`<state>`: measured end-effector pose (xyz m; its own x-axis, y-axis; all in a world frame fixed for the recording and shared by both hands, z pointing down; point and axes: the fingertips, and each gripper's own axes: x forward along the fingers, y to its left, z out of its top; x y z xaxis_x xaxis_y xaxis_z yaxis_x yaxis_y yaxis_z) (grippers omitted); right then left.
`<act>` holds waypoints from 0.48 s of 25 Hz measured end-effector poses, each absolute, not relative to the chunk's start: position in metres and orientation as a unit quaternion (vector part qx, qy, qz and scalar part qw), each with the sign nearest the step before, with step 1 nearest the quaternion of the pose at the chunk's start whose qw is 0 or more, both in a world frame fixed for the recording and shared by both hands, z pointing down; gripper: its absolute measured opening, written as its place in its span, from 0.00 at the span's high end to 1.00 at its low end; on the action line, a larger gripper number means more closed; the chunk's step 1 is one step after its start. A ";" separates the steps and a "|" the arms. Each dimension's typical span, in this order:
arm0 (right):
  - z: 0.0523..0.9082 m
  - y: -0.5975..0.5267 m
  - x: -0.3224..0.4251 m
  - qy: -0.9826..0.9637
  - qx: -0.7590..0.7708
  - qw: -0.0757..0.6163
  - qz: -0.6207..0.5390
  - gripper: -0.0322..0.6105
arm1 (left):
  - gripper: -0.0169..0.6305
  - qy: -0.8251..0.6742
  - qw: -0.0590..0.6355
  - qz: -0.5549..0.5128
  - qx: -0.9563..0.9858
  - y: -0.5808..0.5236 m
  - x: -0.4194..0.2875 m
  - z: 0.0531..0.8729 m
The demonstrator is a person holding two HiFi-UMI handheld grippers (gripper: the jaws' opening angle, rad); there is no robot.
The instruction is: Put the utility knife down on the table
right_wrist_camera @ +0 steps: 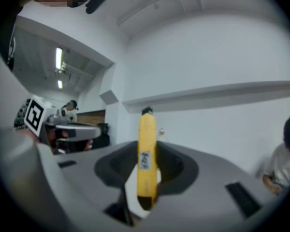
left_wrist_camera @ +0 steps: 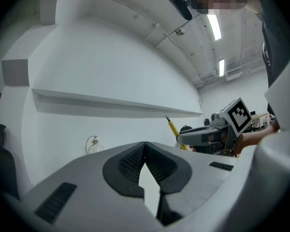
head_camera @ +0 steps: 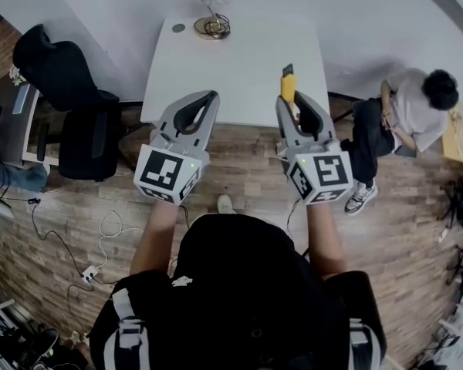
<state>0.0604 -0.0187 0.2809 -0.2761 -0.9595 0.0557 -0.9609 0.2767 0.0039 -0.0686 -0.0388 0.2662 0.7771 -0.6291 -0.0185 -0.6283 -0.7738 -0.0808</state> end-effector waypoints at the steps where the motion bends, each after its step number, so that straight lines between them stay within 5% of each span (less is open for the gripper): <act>1: 0.283 -0.018 0.060 -0.798 0.601 0.022 0.015 0.74 | 0.94 0.332 0.042 -0.005 -0.942 -0.038 -0.068 0.268; 12: 0.292 -0.039 0.062 -0.789 0.614 0.028 0.022 0.74 | 0.94 0.316 0.041 -0.006 -0.948 -0.067 -0.067 0.274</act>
